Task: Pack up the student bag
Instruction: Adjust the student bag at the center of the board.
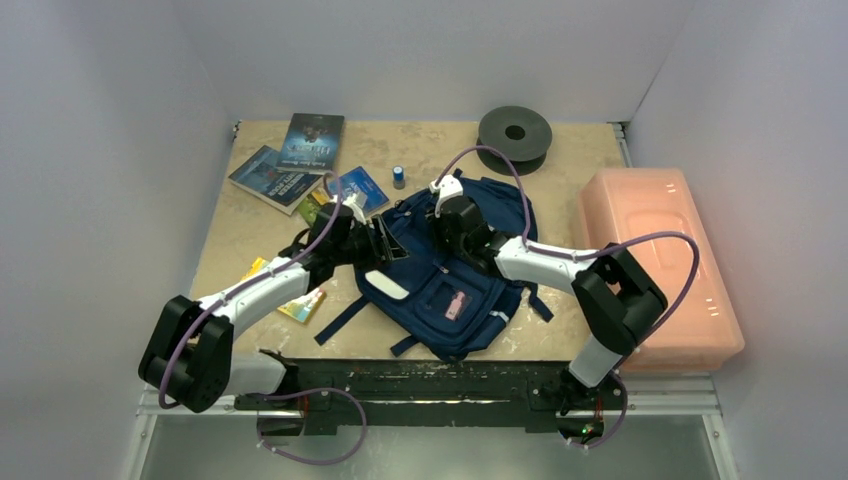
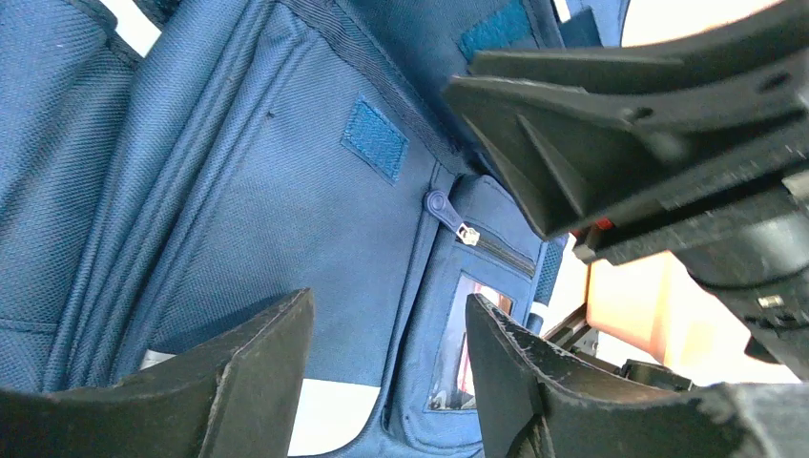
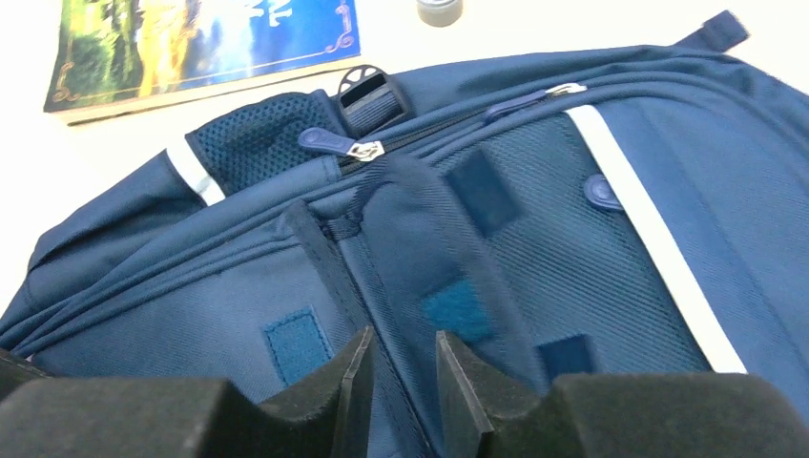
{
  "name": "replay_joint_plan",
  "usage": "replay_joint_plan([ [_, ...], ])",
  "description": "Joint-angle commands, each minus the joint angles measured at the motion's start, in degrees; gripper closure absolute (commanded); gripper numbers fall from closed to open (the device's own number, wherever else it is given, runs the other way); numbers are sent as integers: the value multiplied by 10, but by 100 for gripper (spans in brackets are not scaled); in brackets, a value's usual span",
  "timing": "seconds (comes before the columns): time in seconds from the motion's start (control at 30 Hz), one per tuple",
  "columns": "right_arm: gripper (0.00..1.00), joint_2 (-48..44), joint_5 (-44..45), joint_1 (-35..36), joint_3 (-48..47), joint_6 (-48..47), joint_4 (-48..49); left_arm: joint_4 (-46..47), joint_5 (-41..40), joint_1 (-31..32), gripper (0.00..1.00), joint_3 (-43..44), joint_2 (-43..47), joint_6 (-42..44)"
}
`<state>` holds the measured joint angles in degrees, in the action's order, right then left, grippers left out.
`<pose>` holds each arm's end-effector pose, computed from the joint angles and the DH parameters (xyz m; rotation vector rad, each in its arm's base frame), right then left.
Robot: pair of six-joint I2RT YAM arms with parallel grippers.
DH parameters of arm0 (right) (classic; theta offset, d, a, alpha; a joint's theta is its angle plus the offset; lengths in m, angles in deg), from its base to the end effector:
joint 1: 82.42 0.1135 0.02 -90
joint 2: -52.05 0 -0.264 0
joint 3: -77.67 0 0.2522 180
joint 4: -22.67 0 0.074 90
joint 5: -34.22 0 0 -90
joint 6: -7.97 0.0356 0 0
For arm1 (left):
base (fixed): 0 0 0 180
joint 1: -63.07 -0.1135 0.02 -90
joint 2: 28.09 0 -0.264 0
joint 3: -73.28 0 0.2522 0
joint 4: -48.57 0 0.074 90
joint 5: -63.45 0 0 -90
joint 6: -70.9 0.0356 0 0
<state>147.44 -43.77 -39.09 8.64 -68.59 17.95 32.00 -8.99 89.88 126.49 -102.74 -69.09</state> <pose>0.2698 0.2444 0.2082 -0.4247 2.0794 0.3728 0.2361 -0.1313 0.2094 -0.3068 2.4006 -1.0231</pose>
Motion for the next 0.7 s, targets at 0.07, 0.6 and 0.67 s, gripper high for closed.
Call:
replay_joint_plan([
  [0.07,59,37,-180,-24,-24,9,35,14,5,7,39,16,-2,-2],
  [0.6,40,88,-263,-92,-58,12,-49,-19,6,18,38,40,-8,14],
  [0.67,41,100,-329,-98,-54,22,-43,-19,3,18,38,39,-11,14],
])
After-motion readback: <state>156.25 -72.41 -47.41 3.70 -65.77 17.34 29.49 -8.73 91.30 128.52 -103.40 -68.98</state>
